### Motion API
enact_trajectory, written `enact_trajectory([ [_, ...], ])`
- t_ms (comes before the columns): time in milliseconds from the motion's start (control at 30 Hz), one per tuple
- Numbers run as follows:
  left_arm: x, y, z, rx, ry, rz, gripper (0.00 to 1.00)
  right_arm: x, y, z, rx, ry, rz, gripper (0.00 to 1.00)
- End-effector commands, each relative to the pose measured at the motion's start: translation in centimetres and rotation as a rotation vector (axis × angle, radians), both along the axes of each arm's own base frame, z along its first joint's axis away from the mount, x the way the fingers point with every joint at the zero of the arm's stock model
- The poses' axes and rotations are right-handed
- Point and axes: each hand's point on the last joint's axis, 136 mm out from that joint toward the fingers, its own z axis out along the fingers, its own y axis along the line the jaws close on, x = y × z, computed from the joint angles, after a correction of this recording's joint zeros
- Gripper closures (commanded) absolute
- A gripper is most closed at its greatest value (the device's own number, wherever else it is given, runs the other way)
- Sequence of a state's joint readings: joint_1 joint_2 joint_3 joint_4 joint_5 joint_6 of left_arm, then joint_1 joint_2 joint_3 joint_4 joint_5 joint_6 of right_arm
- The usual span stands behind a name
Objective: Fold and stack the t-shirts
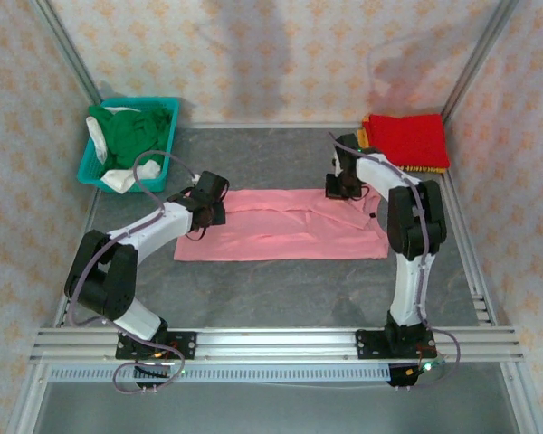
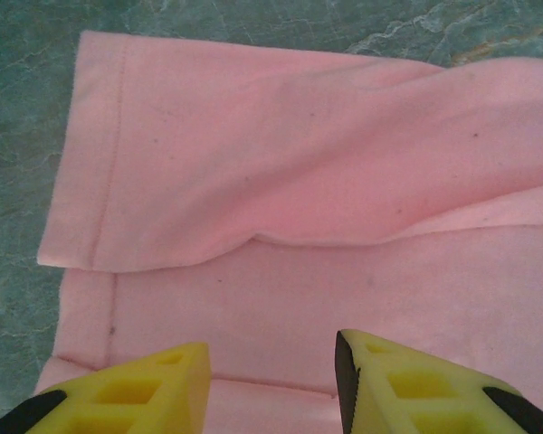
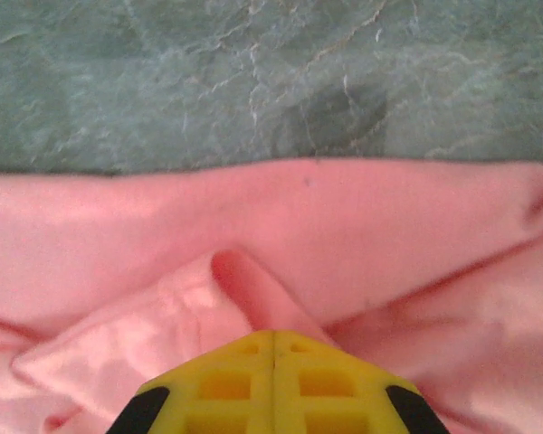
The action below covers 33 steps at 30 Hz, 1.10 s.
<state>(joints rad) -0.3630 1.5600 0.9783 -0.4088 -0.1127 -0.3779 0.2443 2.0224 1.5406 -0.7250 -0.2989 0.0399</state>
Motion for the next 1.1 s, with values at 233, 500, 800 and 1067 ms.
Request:
enact_trajectory([
  [233,0.1,1.2,-0.7,0.065,0.015,0.05,0.59,-5.0,1.7,3.4,-0.114,-0.101,0.012,1.0],
  [500,0.5,0.2,-1.8,0.036,0.04,0.021,0.59,-6.5,2.3,2.4,-0.103,-0.129,-0.021,0.95],
  [800,-0.2,-5.6,3.6,-0.113,-0.193,-0.223,0.47,0.1,0.5,2.9,0.05,-0.167,-0.084,0.6],
  [1067,-2.2,-7.6,6.2,-0.225,-0.33,-0.335,0.38,3.0,-0.4,0.1,0.113,-0.083,-0.052,0.54],
])
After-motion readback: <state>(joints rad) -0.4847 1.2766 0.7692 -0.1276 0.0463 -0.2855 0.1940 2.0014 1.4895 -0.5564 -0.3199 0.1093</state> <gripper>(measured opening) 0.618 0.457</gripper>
